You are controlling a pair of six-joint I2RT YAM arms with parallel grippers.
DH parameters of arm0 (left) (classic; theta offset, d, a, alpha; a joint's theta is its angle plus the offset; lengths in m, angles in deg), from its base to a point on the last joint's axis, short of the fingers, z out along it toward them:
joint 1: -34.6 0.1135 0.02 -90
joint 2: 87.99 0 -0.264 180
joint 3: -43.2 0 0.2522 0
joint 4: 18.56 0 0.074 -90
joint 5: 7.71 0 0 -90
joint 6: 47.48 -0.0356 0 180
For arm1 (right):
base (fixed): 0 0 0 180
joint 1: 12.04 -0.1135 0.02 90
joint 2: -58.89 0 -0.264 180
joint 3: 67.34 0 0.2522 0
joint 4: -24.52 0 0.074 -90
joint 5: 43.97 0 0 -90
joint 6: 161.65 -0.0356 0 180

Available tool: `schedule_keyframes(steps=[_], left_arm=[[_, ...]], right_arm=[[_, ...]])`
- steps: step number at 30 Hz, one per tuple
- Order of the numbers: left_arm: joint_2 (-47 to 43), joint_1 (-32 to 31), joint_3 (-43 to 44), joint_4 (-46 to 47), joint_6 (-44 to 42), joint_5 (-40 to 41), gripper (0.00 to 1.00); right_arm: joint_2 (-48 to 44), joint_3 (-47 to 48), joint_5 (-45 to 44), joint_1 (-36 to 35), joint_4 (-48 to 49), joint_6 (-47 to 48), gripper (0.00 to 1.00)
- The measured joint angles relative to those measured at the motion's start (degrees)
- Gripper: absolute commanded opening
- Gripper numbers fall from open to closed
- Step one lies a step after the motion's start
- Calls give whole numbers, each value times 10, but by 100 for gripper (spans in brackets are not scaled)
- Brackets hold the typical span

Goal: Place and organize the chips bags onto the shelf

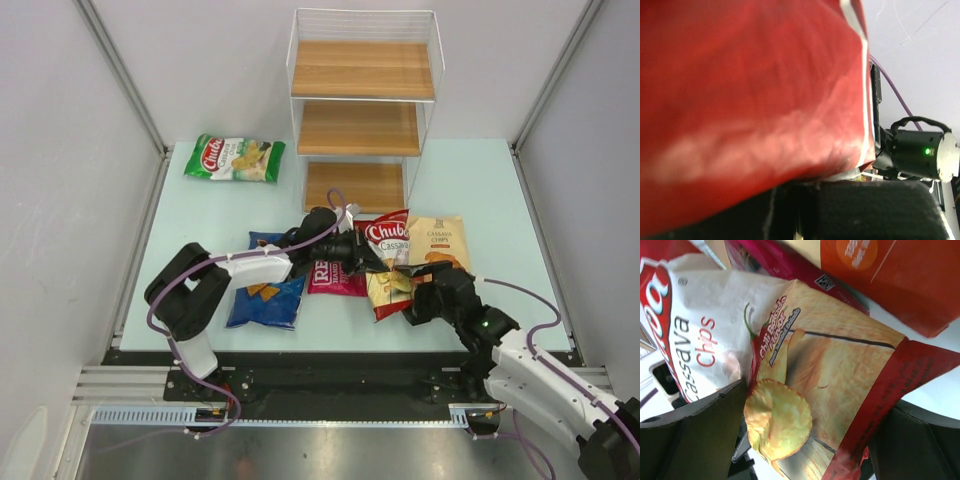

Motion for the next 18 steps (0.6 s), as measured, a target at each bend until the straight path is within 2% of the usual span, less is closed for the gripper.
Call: schedule_keyframes(steps=[7,18], left_arm=[[0,7,0,7,16,-29,0],[0,18,0,17,50,-38,0]], right_arm=[[-8,0,-57,-78,1,-66,94],[6,1,-133,-135,19,-101,94]])
